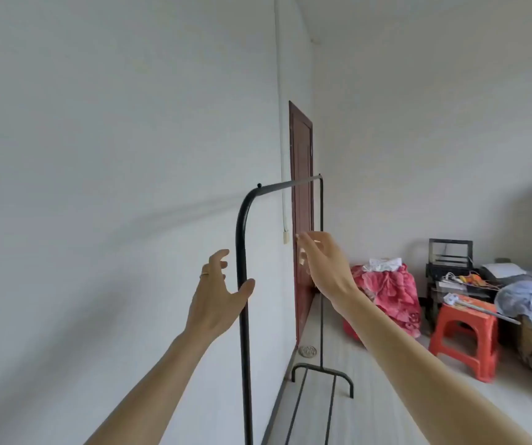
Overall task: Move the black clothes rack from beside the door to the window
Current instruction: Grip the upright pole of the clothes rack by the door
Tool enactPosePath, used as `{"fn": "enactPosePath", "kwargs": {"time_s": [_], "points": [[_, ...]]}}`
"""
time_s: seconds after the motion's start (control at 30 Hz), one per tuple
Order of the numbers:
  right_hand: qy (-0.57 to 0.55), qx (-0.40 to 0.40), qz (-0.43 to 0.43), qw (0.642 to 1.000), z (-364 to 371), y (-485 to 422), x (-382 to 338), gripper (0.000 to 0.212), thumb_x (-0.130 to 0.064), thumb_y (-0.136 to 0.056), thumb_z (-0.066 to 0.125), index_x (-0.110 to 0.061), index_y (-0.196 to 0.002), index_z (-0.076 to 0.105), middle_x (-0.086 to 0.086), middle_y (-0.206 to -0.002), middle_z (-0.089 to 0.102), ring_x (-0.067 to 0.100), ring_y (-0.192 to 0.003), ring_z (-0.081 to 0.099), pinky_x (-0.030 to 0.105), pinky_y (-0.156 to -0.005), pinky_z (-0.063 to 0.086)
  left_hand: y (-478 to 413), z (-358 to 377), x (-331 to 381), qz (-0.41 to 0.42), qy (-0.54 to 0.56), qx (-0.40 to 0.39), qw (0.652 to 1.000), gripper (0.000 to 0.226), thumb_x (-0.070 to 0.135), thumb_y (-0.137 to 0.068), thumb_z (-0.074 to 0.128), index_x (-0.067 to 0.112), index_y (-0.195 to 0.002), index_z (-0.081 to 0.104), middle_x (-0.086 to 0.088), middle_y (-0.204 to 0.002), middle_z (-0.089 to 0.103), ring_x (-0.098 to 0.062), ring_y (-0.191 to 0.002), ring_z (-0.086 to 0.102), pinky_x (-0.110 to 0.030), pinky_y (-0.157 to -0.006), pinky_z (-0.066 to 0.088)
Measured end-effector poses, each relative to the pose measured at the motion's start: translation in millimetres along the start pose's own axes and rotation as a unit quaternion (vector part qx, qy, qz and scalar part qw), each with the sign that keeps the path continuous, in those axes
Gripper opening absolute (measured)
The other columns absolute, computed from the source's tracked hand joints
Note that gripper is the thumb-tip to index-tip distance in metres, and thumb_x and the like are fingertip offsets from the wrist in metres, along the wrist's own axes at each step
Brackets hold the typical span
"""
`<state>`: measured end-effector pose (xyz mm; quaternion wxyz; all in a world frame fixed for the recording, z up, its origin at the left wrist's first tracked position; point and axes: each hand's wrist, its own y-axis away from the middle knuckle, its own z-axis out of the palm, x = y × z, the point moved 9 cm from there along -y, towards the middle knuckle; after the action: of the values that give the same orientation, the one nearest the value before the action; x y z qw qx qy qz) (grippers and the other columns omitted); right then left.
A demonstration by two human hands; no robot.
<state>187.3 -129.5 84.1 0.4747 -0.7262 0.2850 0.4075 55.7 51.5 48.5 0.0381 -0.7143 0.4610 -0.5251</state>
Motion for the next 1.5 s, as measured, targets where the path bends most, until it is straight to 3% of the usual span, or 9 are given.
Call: {"fn": "enactPosePath", "kwargs": {"time_s": [0.1,0.23,0.37,0.47,0.57,0.67,1.0,1.23,1.5], "points": [[-0.086,-0.019,0.055,0.995,23.3,-27.6,3.4,0.042,-0.052,-0.094,0.048,-0.023,-0.124,0.052,0.0,-0.12,0.063,0.014,-0.104,0.064,0.044,-0.094,0.054,-13.5,16.4,-8.2,-0.044,0.062,-0.043,0.996,0.059,0.041,-0.086,0.069,0.034,-0.135,0.036,0.007,-0.118,0.058,-0.015,-0.102,0.062,-0.033,-0.082,0.054],[-0.176,-0.058,0.099,0.978,55.5,-64.4,-4.3,0.044,-0.051,-0.098,0.046,-0.017,-0.126,0.051,0.004,-0.121,0.064,0.02,-0.103,0.067,0.041,-0.089,0.056,-24.9,37.9,-15.4,-0.057,0.072,-0.047,0.995,0.015,0.037,-0.097,0.051,0.022,-0.099,0.054,0.004,-0.084,0.071,-0.015,-0.072,0.067,-0.025,-0.061,0.051],[-0.333,-0.089,0.189,0.92,84.7,-94.6,-8.9,0.057,-0.05,-0.097,0.05,-0.005,-0.131,0.046,0.016,-0.122,0.062,0.031,-0.101,0.069,0.045,-0.085,0.059,-20.0,55.4,-24.1,-0.04,0.107,0.006,0.993,0.03,0.04,-0.101,0.041,0.02,-0.079,0.038,-0.001,-0.057,0.045,-0.017,-0.047,0.043,-0.038,-0.049,0.046],[-0.44,-0.114,0.223,0.862,106.1,-117.3,-29.5,0.054,-0.047,-0.095,0.056,-0.003,-0.126,0.047,0.021,-0.119,0.064,0.035,-0.095,0.072,0.047,-0.079,0.061,-16.4,57.6,-20.8,-0.035,0.128,0.073,0.989,0.035,0.038,-0.101,0.045,0.017,-0.074,0.036,0.003,-0.054,0.036,-0.011,-0.044,0.032,-0.025,-0.042,0.033],[-0.504,-0.106,0.224,0.827,123.0,-135.2,-41.9,0.03,-0.026,-0.096,0.06,-0.007,-0.116,0.049,0.016,-0.096,0.067,0.022,-0.06,0.069,0.029,-0.053,0.058,-16.8,58.8,-23.9,-0.054,0.17,0.123,0.976,0.038,0.033,-0.098,0.052,0.012,-0.069,0.037,0.004,-0.053,0.035,-0.01,-0.046,0.032,-0.022,-0.043,0.032],[-0.544,-0.08,0.237,0.801,134.1,-145.6,-34.9,0.005,-0.01,-0.097,0.05,-0.011,-0.102,0.05,0.003,-0.06,0.054,0.008,-0.032,0.045,0.016,-0.036,0.042,-16.7,73.1,-36.9,-0.088,0.191,0.101,0.973,0.046,0.032,-0.094,0.057,0.015,-0.061,0.03,0.008,-0.05,0.03,-0.012,-0.047,0.027,-0.024,-0.044,0.028],[-0.596,-0.053,0.225,0.769,123.7,-160.8,-27.2,0.021,-0.004,-0.097,0.038,-0.012,-0.082,0.049,-0.004,-0.042,0.035,0.008,-0.029,0.033,0.014,-0.028,0.032,-17.1,95.9,-42.4,-0.052,0.218,0.031,0.974,0.053,0.03,-0.099,0.053,0.022,-0.054,0.026,0.01,-0.041,0.028,-0.009,-0.04,0.025,-0.017,-0.041,0.025],[-0.527,0.049,0.227,0.818,118.3,-151.3,-31.3,0.032,-0.003,-0.089,0.028,-0.012,-0.064,0.047,-0.004,-0.041,0.03,0.008,-0.024,0.028,0.012,-0.027,0.024,-18.2,94.1,-51.7,-0.02,0.26,0.0,0.965,0.051,0.031,-0.098,0.054,0.02,-0.057,0.027,0.011,-0.042,0.03,-0.009,-0.043,0.027,-0.019,-0.045,0.026],[-0.519,0.088,0.245,0.814,109.8,-132.3,-42.2,0.041,0.0,-0.092,0.034,-0.009,-0.053,0.04,-0.003,-0.045,0.028,0.009,-0.025,0.026,0.013,-0.025,0.02,-11.5,89.1,-44.0,0.007,0.299,-0.021,0.954,0.05,0.027,-0.099,0.054,0.029,-0.054,0.033,0.013,-0.039,0.039,-0.007,-0.04,0.034,-0.015,-0.045,0.029]]}}
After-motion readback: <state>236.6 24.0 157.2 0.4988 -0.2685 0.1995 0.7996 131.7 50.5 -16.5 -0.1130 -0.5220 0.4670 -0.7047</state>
